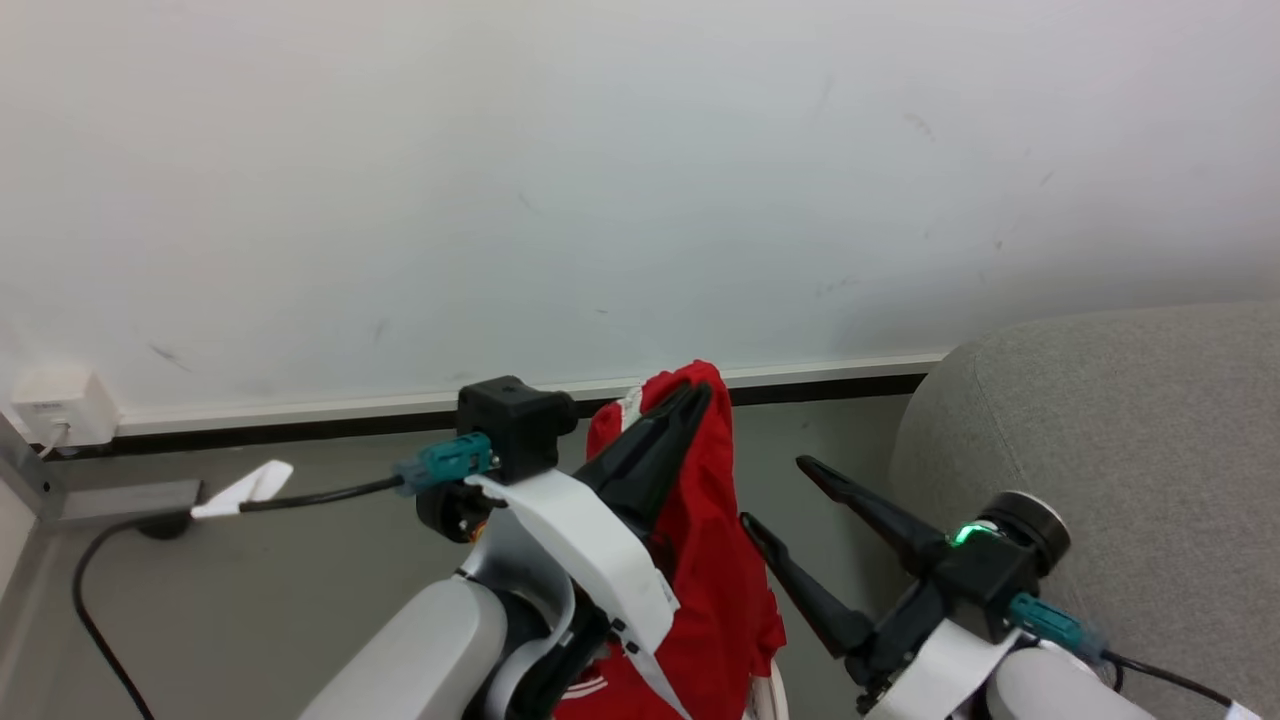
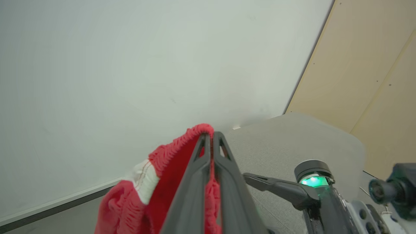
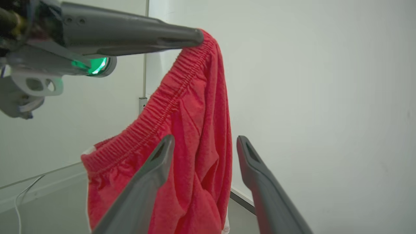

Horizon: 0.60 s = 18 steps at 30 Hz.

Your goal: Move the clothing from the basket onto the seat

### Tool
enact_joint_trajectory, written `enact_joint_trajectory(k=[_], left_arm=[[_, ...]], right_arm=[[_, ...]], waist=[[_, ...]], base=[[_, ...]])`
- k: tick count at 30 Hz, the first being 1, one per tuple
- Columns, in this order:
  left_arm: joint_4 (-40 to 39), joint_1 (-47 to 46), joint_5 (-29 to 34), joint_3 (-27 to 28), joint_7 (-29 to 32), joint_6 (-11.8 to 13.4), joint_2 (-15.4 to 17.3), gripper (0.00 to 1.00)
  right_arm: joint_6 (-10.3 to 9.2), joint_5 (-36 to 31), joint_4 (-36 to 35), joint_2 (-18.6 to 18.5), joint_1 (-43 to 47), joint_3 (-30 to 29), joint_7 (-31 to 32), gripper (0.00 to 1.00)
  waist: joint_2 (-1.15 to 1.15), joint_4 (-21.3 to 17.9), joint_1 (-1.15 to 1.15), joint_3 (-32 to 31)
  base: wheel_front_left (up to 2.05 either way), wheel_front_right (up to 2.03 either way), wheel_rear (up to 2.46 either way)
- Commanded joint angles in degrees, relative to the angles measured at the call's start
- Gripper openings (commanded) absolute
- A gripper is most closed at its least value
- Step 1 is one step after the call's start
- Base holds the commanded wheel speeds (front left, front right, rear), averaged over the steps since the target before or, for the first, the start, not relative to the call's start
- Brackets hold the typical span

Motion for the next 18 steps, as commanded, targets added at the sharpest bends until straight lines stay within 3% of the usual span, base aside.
enact_joint_trajectory(k=[1,11,12,13,18], left_arm=[[-0.03,0.12,0.13,-0.41,0.18,-0.31,-0.28,0.00],[0.55,-0.75,-0.26,-3.47,1.17,-1.70,-1.99,0.00],[0.60,-0.76,-0.32,-3.68,1.19,-1.84,-2.11,0.00],[0.67,-0.74,-0.41,-3.87,1.21,-1.95,-2.21,0.00],[1.67,-0.12,0.25,-3.49,0.47,-1.20,-1.47,0.00]], right_arm=[[-0.12,0.84,2.10,0.35,-2.88,2.53,0.03,1.00],[-0.12,5.16,15.18,6.38,-12.79,9.70,0.03,1.00],[-0.12,5.95,15.78,7.07,-13.05,9.77,0.03,0.54],[-0.12,7.19,16.10,7.56,-13.08,10.36,0.03,0.00],[-0.12,10.75,16.37,6.85,-13.57,11.54,0.03,0.00]], waist=[[0.00,0.01,0.00,-0.03],[0.00,1.44,0.00,0.05],[0.00,1.67,0.00,0.04],[0.00,1.94,0.00,0.02],[0.00,2.51,0.00,0.05]], base=[[0.00,0.00,0.00],[0.00,0.00,0.00],[0.00,0.00,0.00],[0.00,0.00,0.00],[0.00,0.00,0.00]])
